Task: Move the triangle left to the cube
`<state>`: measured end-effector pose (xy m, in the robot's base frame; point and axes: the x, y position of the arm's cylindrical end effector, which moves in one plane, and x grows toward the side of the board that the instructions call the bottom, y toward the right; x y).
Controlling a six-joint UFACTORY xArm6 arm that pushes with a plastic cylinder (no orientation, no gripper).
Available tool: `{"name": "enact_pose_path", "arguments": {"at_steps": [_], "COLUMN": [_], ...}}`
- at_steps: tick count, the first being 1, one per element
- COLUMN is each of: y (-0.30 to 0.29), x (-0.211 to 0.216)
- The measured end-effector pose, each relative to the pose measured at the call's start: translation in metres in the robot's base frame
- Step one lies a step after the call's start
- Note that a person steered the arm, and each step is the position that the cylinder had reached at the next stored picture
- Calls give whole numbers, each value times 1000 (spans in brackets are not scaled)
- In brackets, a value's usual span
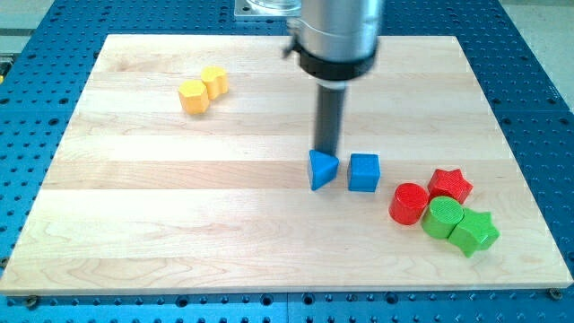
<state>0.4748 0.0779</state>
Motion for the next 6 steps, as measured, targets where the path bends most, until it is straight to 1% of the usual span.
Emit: {"name": "enact_pose_path", "arguments": {"at_steps": [1,2,3,4,5,6], "y": [-11,-77,-44,-2,-133,-299], "x": [-22,-11,12,16,1,-35]}}
